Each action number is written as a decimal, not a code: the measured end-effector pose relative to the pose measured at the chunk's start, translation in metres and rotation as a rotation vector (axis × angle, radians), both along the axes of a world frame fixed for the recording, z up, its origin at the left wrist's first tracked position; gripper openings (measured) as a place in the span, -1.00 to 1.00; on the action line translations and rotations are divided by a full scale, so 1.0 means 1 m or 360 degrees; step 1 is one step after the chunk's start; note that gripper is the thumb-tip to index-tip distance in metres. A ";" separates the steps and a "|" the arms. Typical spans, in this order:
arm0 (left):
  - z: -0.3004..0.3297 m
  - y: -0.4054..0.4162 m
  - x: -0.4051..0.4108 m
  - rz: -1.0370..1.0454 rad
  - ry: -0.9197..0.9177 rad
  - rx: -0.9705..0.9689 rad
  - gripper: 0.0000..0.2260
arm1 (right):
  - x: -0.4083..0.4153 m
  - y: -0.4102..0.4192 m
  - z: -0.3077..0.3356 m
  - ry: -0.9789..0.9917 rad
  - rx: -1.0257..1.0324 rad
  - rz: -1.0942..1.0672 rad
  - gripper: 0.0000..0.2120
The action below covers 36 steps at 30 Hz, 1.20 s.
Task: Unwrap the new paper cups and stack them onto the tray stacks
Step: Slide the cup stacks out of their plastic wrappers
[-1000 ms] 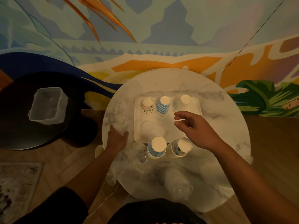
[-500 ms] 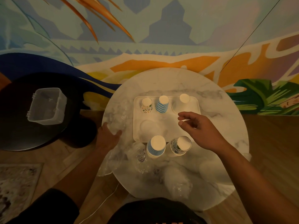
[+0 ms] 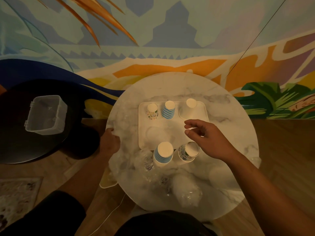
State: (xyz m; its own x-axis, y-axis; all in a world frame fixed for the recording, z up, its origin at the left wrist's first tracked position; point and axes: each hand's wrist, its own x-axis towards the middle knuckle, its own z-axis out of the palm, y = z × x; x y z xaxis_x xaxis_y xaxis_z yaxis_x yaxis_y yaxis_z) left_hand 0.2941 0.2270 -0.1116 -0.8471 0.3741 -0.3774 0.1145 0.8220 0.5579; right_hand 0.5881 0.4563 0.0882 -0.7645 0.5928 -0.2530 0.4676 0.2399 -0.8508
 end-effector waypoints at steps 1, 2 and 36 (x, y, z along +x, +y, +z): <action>0.004 0.004 -0.001 0.0022 0.0011 0.0011 -0.58 | 0.000 0.000 0.000 -0.0001 0.0009 -0.0003 -0.72; 0.008 0.008 -0.001 0.0033 0.0004 0.0006 -0.56 | 0.000 -0.001 0.000 -0.0002 0.0015 -0.0006 -0.72; 0.236 0.049 0.188 -0.1064 0.0202 0.1139 -0.81 | 0.091 0.016 0.039 -0.0114 0.0411 0.0059 -0.62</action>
